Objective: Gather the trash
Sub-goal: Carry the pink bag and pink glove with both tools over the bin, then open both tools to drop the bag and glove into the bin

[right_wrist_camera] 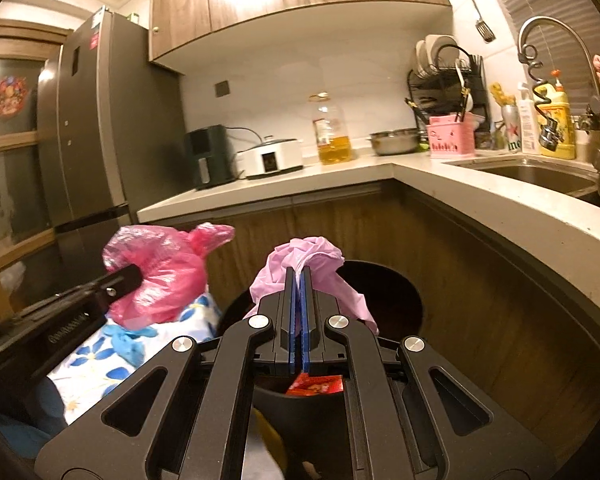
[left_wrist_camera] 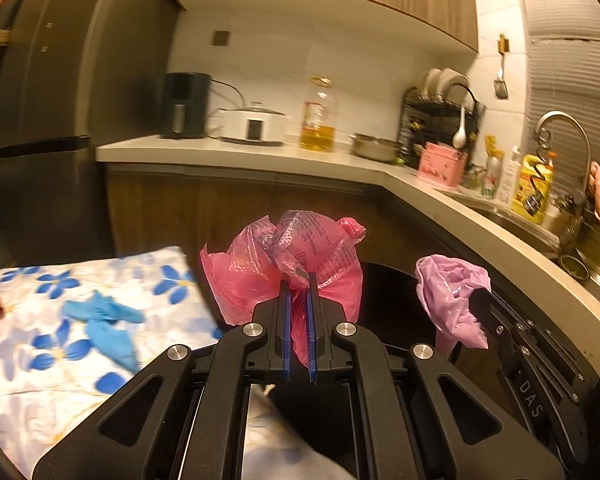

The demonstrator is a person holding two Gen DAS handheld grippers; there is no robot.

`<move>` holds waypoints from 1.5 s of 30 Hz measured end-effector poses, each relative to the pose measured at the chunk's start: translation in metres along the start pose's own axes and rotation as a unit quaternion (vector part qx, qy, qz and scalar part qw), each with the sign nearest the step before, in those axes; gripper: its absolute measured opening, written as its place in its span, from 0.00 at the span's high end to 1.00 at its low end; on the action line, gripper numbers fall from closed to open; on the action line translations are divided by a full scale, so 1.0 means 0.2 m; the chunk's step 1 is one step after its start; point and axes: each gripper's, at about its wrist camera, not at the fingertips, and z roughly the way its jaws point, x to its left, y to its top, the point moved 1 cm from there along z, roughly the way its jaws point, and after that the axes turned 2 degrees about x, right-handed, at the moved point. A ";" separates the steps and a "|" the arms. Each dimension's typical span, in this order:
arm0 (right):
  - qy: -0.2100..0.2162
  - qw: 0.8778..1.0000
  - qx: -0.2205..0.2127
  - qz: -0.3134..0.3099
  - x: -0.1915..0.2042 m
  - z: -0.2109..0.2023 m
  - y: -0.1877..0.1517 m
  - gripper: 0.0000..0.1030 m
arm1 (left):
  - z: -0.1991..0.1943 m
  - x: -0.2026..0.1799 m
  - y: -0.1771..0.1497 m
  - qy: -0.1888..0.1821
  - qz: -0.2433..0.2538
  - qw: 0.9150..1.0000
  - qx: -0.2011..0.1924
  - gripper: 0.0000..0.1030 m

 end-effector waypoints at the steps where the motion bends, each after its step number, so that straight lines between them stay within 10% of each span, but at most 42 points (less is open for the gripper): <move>1: -0.002 1.000 0.001 0.000 -0.01 0.01 0.00 0.98 | 0.02 -0.02 -0.01 -0.004 0.003 1.000 0.003 0.94; 28: -0.012 1.000 0.019 0.008 -0.09 0.12 -0.02 0.97 | 0.23 -0.08 -0.07 -0.033 0.018 0.998 0.042 0.91; 45: -0.033 0.999 0.027 0.022 -0.13 0.13 -0.03 0.62 | 0.23 -0.02 -0.09 -0.034 0.006 0.998 0.044 0.35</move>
